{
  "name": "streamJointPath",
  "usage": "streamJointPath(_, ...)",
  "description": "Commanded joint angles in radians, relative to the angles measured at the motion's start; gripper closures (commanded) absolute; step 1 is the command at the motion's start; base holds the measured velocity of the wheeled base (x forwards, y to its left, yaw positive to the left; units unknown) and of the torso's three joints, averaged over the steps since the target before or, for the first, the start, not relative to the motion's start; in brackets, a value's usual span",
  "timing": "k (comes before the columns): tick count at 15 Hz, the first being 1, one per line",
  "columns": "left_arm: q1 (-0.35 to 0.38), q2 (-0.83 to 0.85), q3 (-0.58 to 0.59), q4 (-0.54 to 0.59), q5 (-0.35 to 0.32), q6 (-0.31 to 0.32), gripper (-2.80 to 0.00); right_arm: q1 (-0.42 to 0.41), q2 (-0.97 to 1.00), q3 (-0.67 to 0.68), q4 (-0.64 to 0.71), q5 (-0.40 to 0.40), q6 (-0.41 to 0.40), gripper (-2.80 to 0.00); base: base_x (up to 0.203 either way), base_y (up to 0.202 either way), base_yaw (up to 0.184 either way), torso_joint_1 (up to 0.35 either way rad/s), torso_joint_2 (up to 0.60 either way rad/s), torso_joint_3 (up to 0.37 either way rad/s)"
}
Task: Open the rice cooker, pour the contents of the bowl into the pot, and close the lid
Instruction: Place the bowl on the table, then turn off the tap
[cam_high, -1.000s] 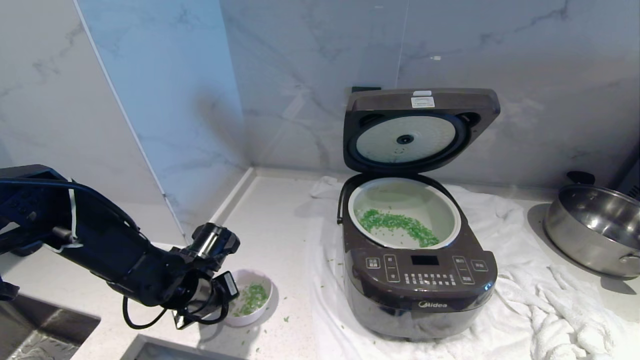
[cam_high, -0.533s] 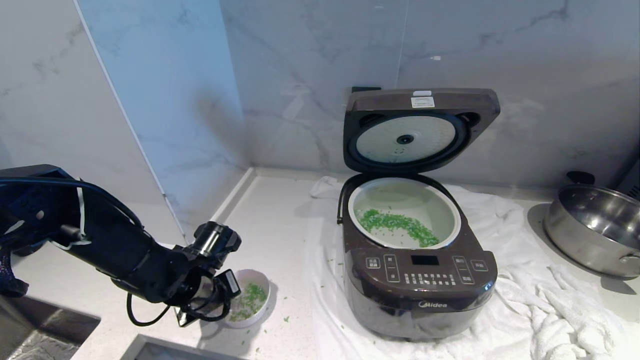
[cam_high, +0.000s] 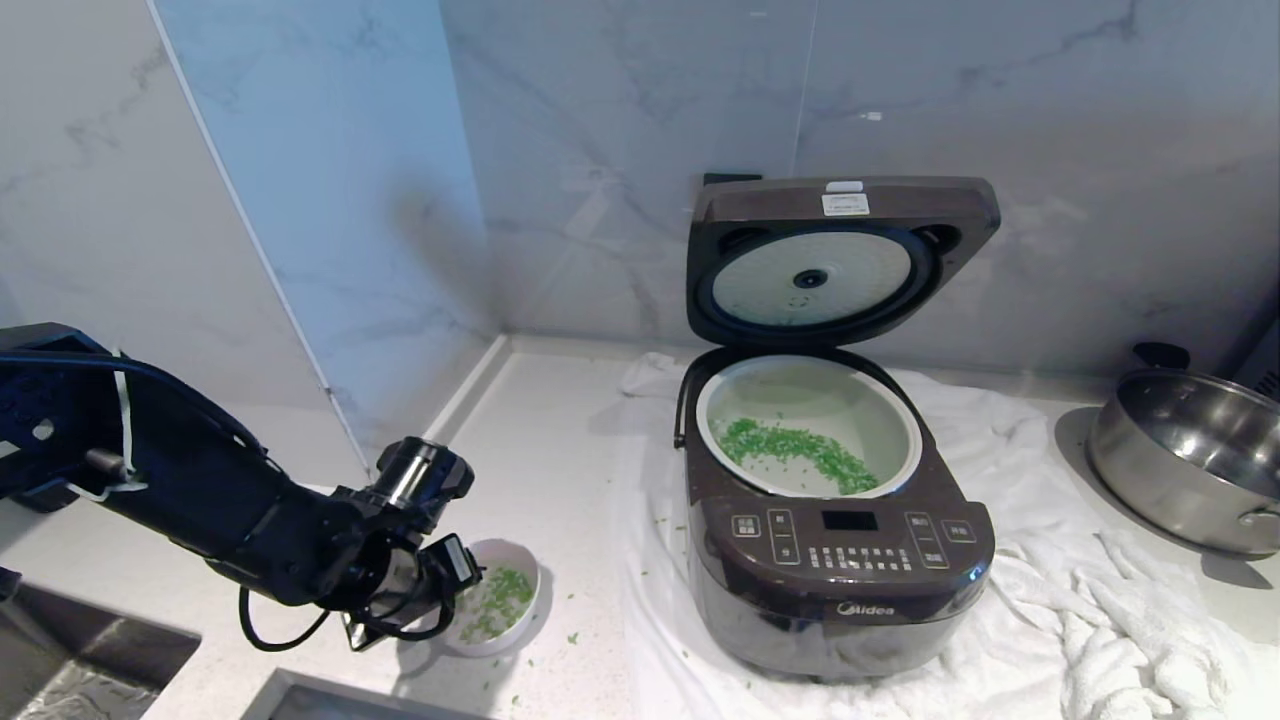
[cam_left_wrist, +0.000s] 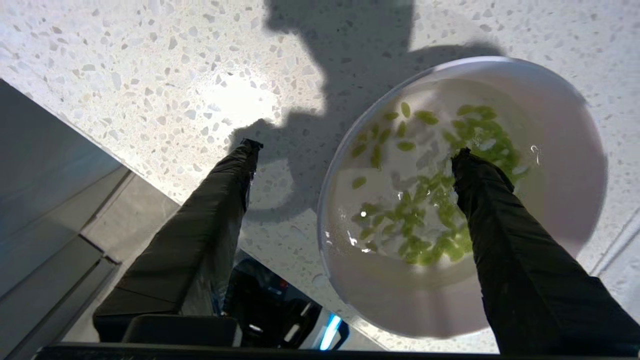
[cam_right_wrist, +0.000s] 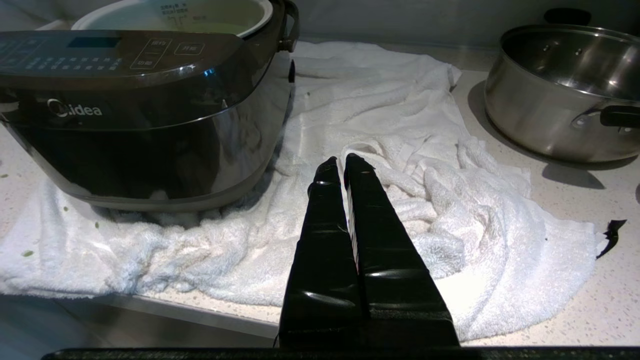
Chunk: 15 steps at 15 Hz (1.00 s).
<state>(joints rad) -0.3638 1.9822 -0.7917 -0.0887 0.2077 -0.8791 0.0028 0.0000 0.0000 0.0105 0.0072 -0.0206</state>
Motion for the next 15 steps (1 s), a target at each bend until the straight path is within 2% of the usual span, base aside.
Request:
streamJointPath(1,0.012,-0.026,-0.003,0.002,0.001,-0.003,-2.8,0.0,0.0,0.0,0.0,0.0,-0.001,0.0,0.0,0.0,0.0,0.0,0.0,0.0)
streamJointPath(11,0.055,-0.227,-0.031,0.117,-0.002,0.007,-2.8,0.001,0.0,0.0,0.0,0.0,-0.001,0.0,0.0,0.0,0.0,0.0,0.0,0.0)
streamJointPath(15,0.123,-0.395,-0.028,0.115,-0.003,0.09,-2.8,0.002,0.0,0.0,0.0,0.0,-0.001,0.0,0.0,0.0,0.0,0.0,0.0,0.0)
